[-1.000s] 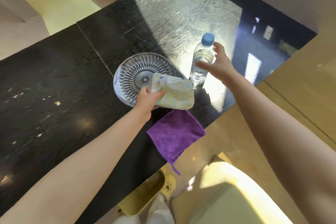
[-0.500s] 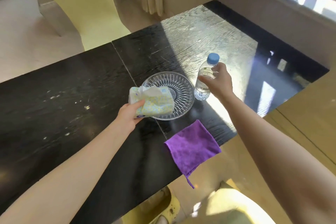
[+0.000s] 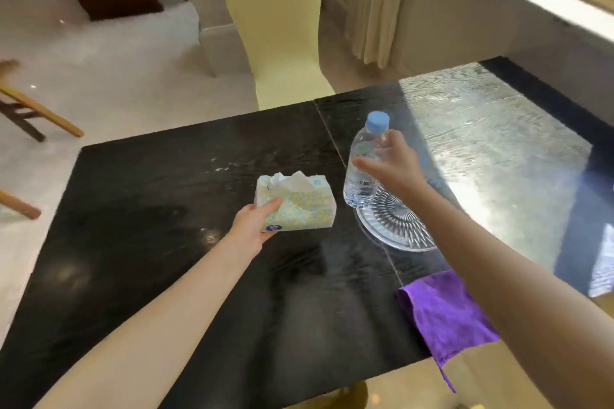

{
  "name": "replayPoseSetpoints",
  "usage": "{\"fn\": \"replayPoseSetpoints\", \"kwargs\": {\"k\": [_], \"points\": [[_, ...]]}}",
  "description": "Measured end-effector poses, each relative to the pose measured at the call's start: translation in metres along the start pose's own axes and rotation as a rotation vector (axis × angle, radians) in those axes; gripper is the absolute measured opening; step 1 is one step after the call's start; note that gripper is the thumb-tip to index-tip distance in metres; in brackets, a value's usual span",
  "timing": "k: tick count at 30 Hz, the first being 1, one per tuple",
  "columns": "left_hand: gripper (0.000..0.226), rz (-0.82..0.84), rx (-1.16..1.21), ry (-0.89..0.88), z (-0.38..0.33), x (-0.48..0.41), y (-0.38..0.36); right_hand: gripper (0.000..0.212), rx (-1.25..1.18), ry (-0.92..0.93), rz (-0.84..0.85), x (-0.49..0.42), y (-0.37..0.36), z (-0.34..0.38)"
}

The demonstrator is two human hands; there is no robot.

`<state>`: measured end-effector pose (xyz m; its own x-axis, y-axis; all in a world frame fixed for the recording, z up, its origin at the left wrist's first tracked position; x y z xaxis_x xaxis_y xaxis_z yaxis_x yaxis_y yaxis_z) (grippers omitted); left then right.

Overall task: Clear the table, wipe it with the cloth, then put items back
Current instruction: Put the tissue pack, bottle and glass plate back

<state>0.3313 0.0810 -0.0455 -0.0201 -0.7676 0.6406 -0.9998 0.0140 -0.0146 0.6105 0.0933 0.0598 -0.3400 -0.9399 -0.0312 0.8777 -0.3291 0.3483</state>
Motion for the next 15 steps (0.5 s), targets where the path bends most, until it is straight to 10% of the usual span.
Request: {"fn": "replayPoseSetpoints", "kwargs": {"k": [15], "points": [[0.037,-0.356,0.140,0.054,0.019,-0.044,0.383,0.065,-0.042,-0.022,0.394,-0.010,-0.425,0.085]]}}
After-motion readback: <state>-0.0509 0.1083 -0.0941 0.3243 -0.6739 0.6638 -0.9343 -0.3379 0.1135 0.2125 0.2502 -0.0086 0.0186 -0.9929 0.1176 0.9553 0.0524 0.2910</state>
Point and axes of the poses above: each hand's wrist, its own x-axis away from the middle knuckle, its own y-axis out of the back of the hand, z = x × y, the point moved 9 cm from there along -x, towards the middle knuckle, and after that the axes turned 13 degrees about -x, right-handed, at the moved point
